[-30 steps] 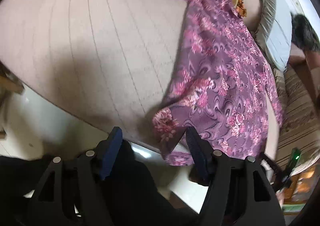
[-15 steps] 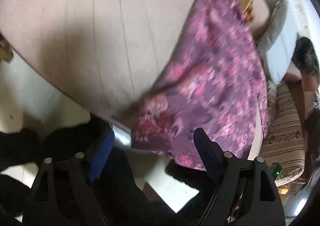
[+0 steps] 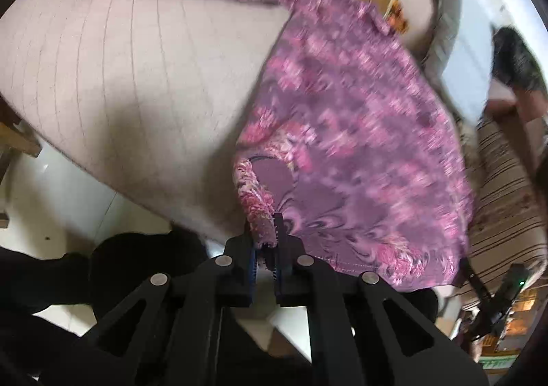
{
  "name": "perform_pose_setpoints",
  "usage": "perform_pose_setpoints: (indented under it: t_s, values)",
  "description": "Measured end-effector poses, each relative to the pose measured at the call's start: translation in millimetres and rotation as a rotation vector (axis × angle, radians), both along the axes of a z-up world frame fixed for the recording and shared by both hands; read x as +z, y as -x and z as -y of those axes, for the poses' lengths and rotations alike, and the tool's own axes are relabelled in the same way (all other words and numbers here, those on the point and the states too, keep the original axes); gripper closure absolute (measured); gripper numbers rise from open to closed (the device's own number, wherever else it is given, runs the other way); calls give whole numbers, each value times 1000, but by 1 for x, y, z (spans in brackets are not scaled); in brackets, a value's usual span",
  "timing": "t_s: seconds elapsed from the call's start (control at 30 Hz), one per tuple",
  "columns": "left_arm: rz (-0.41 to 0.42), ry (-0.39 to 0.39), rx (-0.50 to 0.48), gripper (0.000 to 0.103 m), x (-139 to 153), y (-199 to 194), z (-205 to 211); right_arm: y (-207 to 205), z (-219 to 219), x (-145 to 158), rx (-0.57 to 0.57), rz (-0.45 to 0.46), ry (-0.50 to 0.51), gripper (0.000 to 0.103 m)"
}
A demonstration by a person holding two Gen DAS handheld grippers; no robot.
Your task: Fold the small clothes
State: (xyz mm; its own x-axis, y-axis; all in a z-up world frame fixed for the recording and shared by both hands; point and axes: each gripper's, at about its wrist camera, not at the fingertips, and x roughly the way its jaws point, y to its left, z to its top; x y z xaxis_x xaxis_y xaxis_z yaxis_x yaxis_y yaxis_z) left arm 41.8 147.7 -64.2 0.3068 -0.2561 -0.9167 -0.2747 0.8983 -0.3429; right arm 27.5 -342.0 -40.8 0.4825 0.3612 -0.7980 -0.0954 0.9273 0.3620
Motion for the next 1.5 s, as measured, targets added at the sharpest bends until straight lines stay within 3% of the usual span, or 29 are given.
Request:
perform_pose_setpoints:
  t_s: [0.13, 0.2, 0.33, 0.37, 0.43, 0.47, 0.5, 0.53, 0.57, 0.6, 0.7, 0.77, 0.87, 1.0, 1.07, 1.1, 1.13, 1.17, 1.2, 1.33, 1.5]
  values:
    - [-124, -119, -27, 97, -37, 5, 7, 1, 2, -49, -12, -124, 41, 99]
    - [-137, -180, -33, 97, -41, 7, 7, -1, 4, -68, -21, -168, 56, 99]
    - [-96, -290, -35, 95, -23, 14, -6, -8, 1, -78, -8, -222, 62, 96]
    - [-71, -281, -37, 95, -16, 15, -10, -11, 0, -76, 2, -245, 68, 92]
    - [3, -247, -45, 95, 6, 14, -16, -15, 3, -59, -8, -207, 86, 90]
    - [37, -238, -54, 91, 16, 8, -15, -18, 6, -51, -22, -179, 72, 89]
    - [87, -231, -72, 80, 28, -2, -11, -26, 15, -40, -59, -142, 39, 86]
    - [107, -230, -81, 70, 32, -10, -4, -35, 20, -33, -79, -117, 6, 73]
    - [132, -226, -93, 52, 37, -23, 6, -44, 22, -28, -93, -93, -14, 61]
    - [153, -217, -106, 48, 38, -38, 18, -57, 22, -26, -104, -70, -23, 59]
    - [157, -234, -157, 48, 27, -77, 54, -96, 7, -38, -103, -57, -61, 64]
    - [134, -277, -181, 48, 11, -96, 74, -110, -2, -46, -92, -47, -57, 83]
    - [56, -355, -230, 48, -24, -110, 94, -126, -17, -67, -97, -74, 41, 86]
    - [64, -382, -271, 48, -27, -109, 97, -128, -4, -63, -83, -70, -9, 84]
    - [79, -338, -284, 48, -17, -112, 96, -126, 23, -53, -149, -44, -35, 80]
    - [91, -321, -285, 48, -13, -115, 97, -126, 53, -44, -244, -14, -40, 79]
    - [111, -302, -283, 48, -5, -120, 98, -128, 71, -42, -308, -2, -36, 71]
    - [125, -290, -280, 47, -1, -126, 101, -128, 109, -39, -448, 10, -17, 60]
    - [142, -276, -278, 47, 4, -133, 104, -128, 129, -39, -524, 11, -8, 56]
    - [201, -218, -259, 44, 12, -181, 128, -123, 216, -54, -872, 0, -69, 55]
    - [214, -161, -279, 44, 5, -229, 163, -124, 254, -78, -1107, 1, -190, 52]
